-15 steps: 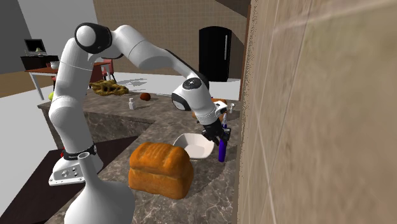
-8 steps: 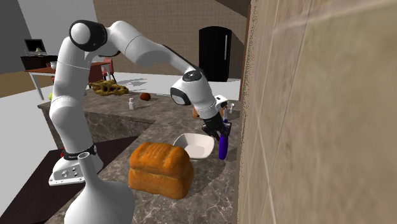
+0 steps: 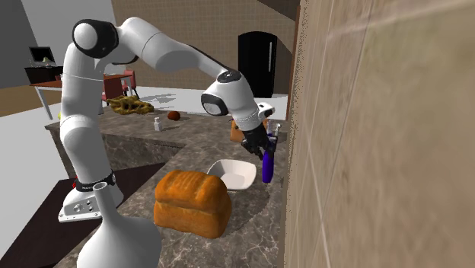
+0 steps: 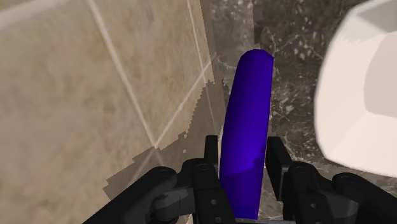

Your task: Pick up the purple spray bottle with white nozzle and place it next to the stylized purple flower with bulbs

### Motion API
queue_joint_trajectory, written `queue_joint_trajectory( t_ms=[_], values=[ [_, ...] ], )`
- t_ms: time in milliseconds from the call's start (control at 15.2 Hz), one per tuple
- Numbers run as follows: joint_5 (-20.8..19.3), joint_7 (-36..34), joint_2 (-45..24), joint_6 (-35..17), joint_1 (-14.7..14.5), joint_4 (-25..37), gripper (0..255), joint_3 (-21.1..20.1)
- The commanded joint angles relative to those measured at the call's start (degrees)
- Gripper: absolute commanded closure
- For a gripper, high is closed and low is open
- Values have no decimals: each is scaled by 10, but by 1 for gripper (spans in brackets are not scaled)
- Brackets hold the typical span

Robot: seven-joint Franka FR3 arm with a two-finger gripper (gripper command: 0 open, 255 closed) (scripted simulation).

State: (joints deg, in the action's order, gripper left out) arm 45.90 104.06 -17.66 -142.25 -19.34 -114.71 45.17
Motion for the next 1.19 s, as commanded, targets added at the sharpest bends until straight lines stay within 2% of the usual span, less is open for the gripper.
queue_joint_trajectory(
  t_ms=[0, 1122],
  values=[
    [-18, -16, 9, 8, -7, 5, 255, 8],
    [-142, -121, 79, 86, -47, 56, 255, 56]
  ],
)
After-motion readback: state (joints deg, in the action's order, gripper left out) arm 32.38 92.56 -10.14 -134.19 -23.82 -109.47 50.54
